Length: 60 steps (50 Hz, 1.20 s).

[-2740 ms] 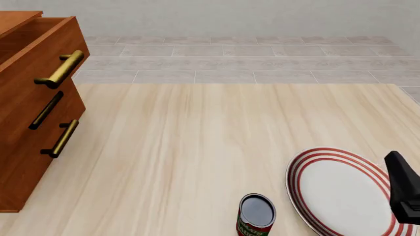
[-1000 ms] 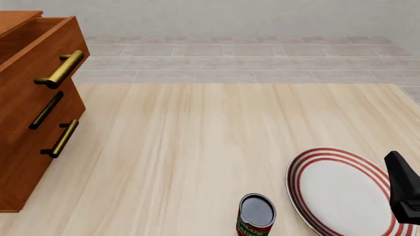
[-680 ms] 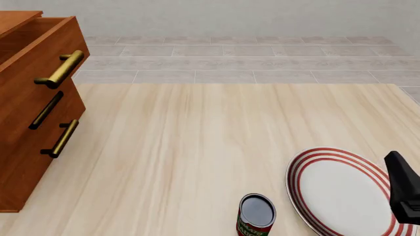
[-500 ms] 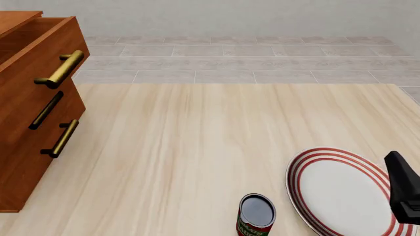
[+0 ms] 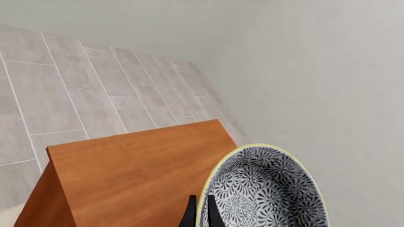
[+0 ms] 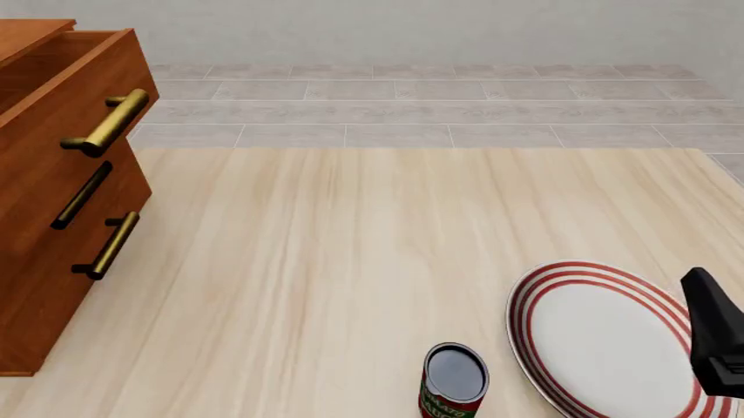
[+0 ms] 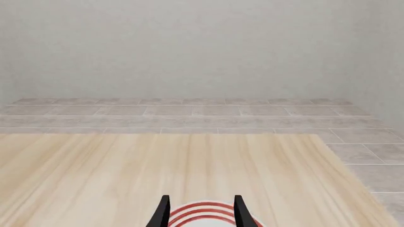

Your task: Put the bowl on top of the cabinet.

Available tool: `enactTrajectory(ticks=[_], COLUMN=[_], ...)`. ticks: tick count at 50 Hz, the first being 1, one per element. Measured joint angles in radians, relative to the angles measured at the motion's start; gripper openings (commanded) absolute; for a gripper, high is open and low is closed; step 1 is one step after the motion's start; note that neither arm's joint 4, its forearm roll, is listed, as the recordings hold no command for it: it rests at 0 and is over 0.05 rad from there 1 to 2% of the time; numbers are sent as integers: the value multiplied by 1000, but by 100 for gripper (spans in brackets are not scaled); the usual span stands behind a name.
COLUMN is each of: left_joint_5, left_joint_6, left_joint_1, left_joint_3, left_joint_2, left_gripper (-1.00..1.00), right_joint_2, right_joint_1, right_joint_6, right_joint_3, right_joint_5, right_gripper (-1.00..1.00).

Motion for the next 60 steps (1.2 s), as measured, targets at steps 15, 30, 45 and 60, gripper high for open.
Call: enactTrajectory(ticks=[15,30,45,60], left_joint_5=[-18,-30,-41,-58], left_joint_6=[4,20,30,44], left_joint_1=[13,18,32,63], left_joint_3=[6,4,0,1], left_joint_2=[26,51,64,68], left_gripper=[-100,-100,-100,-100], right_joint_2=[0,0,0,0], right_joint_1=[0,0,0,0], right_joint_6=[0,0,0,0], right_joint_3=[0,0,0,0], right_joint_5=[0,0,0,0], right_gripper=[100,100,100,100])
